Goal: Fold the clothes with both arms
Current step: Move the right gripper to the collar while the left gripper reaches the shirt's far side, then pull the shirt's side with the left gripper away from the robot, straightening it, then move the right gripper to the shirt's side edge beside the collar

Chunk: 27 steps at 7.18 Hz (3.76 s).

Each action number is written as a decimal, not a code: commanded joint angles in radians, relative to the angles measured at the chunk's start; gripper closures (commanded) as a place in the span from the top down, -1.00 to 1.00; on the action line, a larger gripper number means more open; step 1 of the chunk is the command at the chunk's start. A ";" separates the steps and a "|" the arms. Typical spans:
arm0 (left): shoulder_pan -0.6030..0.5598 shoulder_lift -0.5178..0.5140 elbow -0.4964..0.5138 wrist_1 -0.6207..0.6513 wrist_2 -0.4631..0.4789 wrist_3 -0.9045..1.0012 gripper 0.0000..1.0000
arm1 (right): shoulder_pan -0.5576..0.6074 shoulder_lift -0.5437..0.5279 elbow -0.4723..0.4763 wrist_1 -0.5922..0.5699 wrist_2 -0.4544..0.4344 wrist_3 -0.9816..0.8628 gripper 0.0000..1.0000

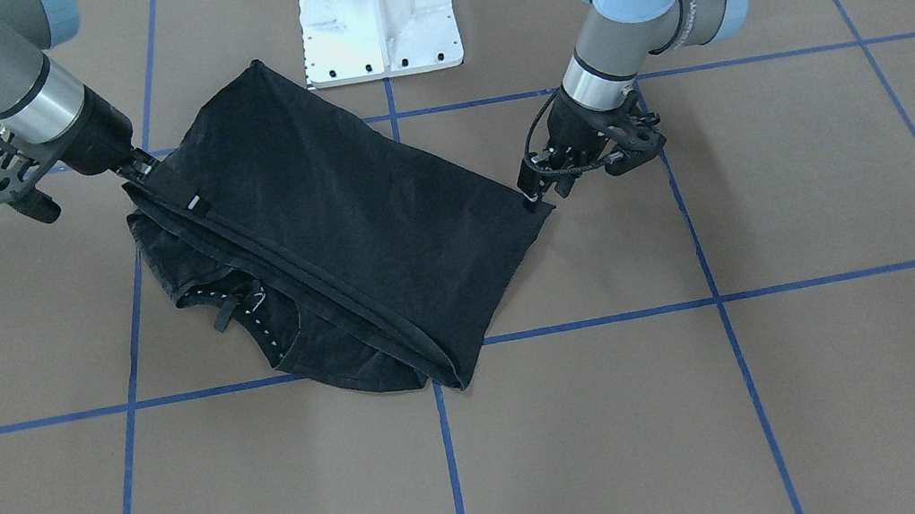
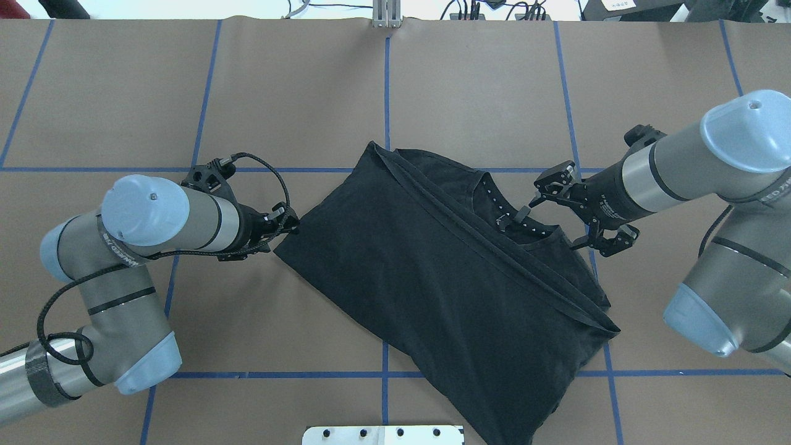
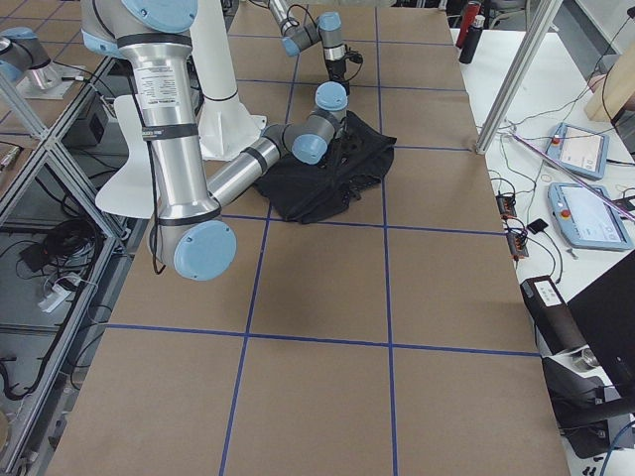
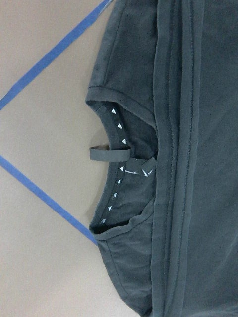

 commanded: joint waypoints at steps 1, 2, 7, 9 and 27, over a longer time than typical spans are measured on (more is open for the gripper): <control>0.031 0.005 0.006 0.004 0.049 0.000 0.32 | 0.012 0.053 -0.053 -0.002 -0.003 -0.011 1.00; 0.032 0.006 0.016 0.001 0.052 0.003 0.29 | 0.012 0.053 -0.056 -0.002 -0.003 -0.011 1.00; 0.045 -0.009 0.071 -0.002 0.052 0.006 0.17 | 0.011 0.056 -0.076 0.000 -0.005 -0.011 1.00; 0.043 -0.009 0.066 -0.002 0.051 0.003 -0.99 | 0.012 0.057 -0.081 -0.002 -0.005 -0.011 1.00; -0.376 -0.560 1.045 -0.521 0.097 0.491 0.15 | 0.020 0.080 -0.093 -0.002 -0.112 -0.012 1.00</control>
